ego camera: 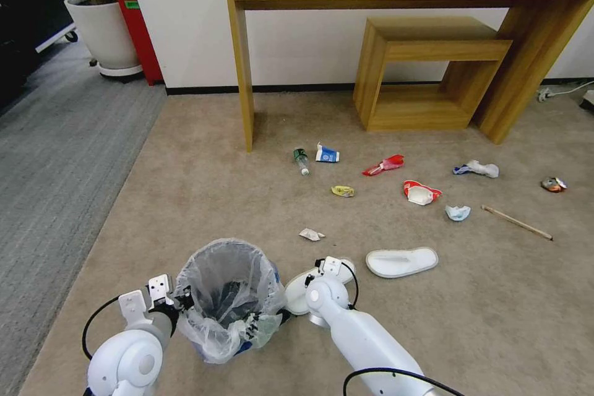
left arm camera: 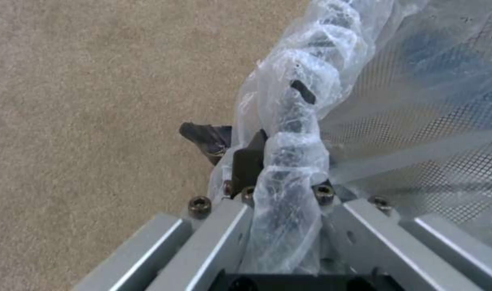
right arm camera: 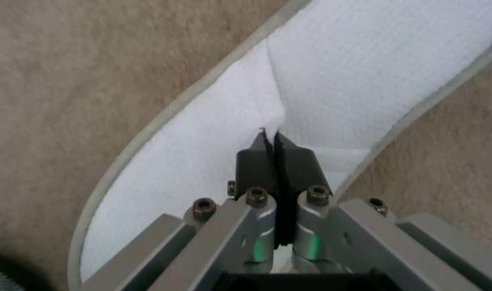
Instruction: Pick up the trash bin and place the garbage on the floor into it.
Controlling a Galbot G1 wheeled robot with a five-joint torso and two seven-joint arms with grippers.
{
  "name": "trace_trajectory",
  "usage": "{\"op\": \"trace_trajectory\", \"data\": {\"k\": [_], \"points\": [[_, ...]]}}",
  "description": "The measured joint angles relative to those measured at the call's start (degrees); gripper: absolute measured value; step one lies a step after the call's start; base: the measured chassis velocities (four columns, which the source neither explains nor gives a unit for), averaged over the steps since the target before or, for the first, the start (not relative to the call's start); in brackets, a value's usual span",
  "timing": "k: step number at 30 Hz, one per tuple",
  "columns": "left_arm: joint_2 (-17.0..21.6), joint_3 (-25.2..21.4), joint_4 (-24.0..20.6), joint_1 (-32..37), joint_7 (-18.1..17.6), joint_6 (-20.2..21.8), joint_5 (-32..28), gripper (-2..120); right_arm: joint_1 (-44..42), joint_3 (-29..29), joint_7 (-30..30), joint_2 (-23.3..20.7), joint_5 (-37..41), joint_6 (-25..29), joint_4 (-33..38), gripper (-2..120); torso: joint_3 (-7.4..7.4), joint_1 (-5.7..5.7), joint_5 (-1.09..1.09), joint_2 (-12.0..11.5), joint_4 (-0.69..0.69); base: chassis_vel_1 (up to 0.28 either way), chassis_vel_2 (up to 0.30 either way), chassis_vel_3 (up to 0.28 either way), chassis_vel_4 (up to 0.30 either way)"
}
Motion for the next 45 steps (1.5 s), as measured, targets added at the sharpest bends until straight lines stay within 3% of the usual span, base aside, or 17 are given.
{"op": "trace_trajectory", "data": {"k": [9, 12, 17, 20, 28, 31, 34, 45], "points": [[-0.3, -0.1, -0.3, 0.2, 0.0, 0.0, 0.2, 0, -1.8, 0.0, -0.5, -4.2, 0.4, -0.2, 10.3, 0, 0.0, 0.0, -0.01, 0.0, 0.0, 0.0, 0.0, 0.0, 0.0], [-0.5, -0.1, -0.4, 0.1, 0.0, 0.1, 0.2, 0, -2.3, 0.8, -0.9, -7.5, 1.8, -0.2, 19.4, 0, 0.0, 0.0, -0.01, 0.0, 0.0, 0.0, 0.0, 0.0, 0.0], [-1.1, 0.3, -0.4, -0.2, 0.0, 0.2, 0.5, 0, -2.3, 2.3, -1.1, -11.3, 4.0, -0.7, 28.0, 0, 0.0, 0.0, 0.0, 0.0, 0.0, 0.0, 0.0, 0.0, 0.0], [-2.0, 0.7, -0.2, -0.6, 0.0, 0.3, 1.0, 0, -1.5, 4.5, -1.1, -16.6, 6.5, -1.4, 34.8, 0, 0.0, 0.0, 0.0, 0.0, 0.0, 0.0, 0.0, 0.0, 0.0], [-3.2, 1.3, 0.2, -1.3, 0.0, 0.3, 1.6, 0, -0.2, 5.7, -2.0, -22.7, 9.5, -1.7, 41.7, 0, 0.0, 0.0, 0.0, 0.0, -0.01, 0.0, 0.0, 0.0, 0.0], [-3.5, 1.4, 0.2, -1.5, 0.0, 0.4, 1.7, 0, 0.7, 4.8, -3.1, -24.0, 9.9, -1.3, 43.4, 0, 0.0, 0.0, -0.01, 0.0, -0.01, 0.0, 0.0, 0.0, 0.0], [-4.2, 1.5, 0.0, -1.7, -0.1, 0.7, 1.8, 0, 3.8, 0.7, -8.7, -26.7, 8.4, 1.8, 46.9, 0, 0.0, 0.0, -0.02, 0.0, 0.0, 0.0, 0.0, 0.0, 0.0], [-5.1, 1.3, -1.8, -1.5, -0.2, 0.7, 1.8, 0, 12.6, -11.6, -19.3, -30.6, 1.1, 9.0, 48.1, 0, 0.0, 0.0, -0.01, 0.0, 0.0, 0.0, 0.0, 0.0, 0.0]]}}
